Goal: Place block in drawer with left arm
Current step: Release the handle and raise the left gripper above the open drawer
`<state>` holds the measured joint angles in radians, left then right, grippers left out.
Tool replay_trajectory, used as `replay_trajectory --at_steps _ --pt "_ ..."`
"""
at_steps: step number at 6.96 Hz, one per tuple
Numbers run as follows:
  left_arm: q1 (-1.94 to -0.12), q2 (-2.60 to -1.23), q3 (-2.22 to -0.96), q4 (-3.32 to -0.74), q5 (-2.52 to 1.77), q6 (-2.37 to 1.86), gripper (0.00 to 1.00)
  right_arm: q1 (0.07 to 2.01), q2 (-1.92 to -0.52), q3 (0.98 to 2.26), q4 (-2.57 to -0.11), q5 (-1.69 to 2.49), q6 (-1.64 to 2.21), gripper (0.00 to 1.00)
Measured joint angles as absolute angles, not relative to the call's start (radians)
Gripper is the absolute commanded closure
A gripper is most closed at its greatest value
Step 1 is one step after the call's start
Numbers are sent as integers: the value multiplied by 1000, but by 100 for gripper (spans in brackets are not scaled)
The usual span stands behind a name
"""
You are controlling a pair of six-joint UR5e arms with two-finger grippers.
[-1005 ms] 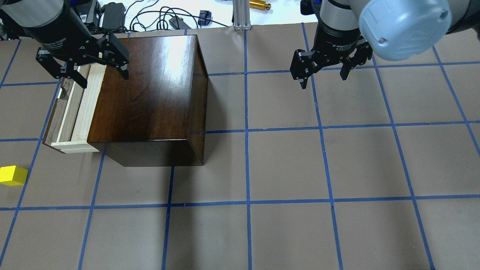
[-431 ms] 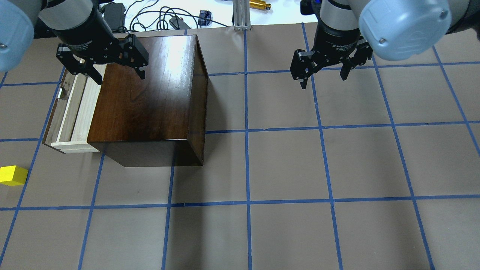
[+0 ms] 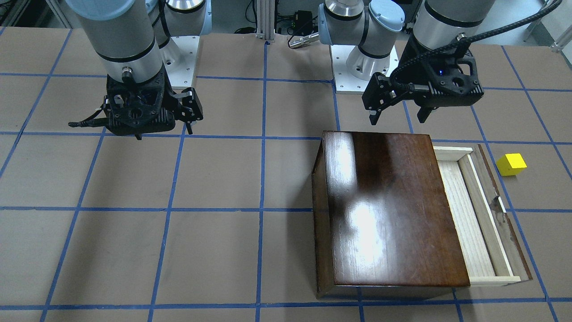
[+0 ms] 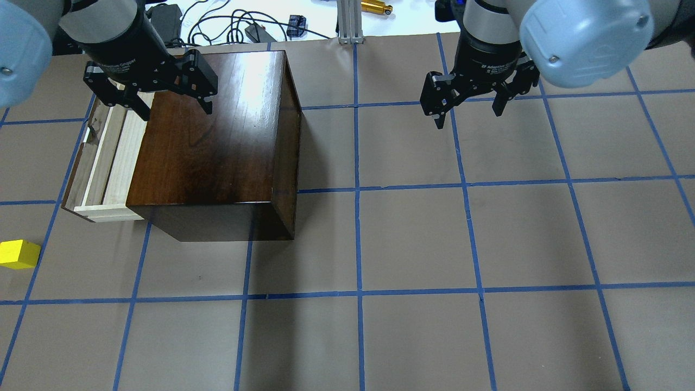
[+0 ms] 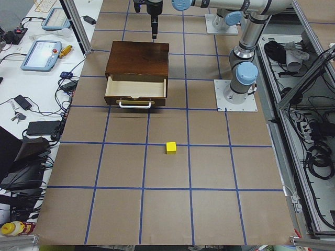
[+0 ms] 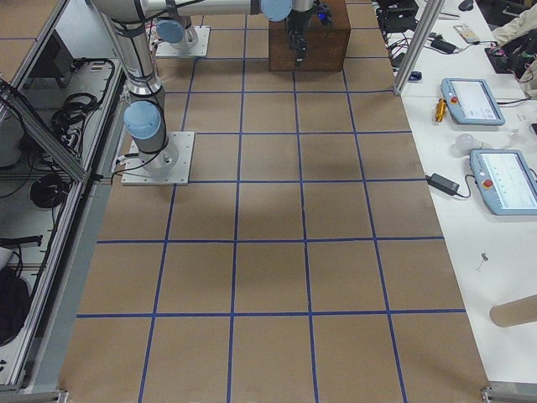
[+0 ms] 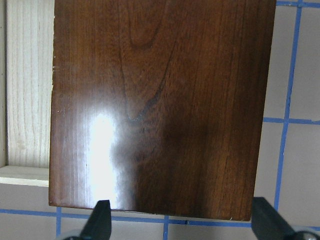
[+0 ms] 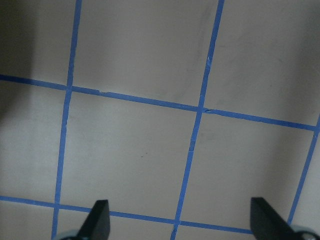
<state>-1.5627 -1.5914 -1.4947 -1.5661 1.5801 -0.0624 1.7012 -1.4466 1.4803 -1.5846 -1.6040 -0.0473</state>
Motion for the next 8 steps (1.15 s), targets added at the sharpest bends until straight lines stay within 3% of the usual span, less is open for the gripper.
replay_trajectory --at_steps 3,8 --pt "-1542 -1588 -1492 -1568 1583 -19 0 1701 -1447 1480 -1585 -1605 -46 0" --pt "-1338 -1548 -1492 -1676 1586 303 0 1701 -1447 1480 -1585 -1604 -47 0"
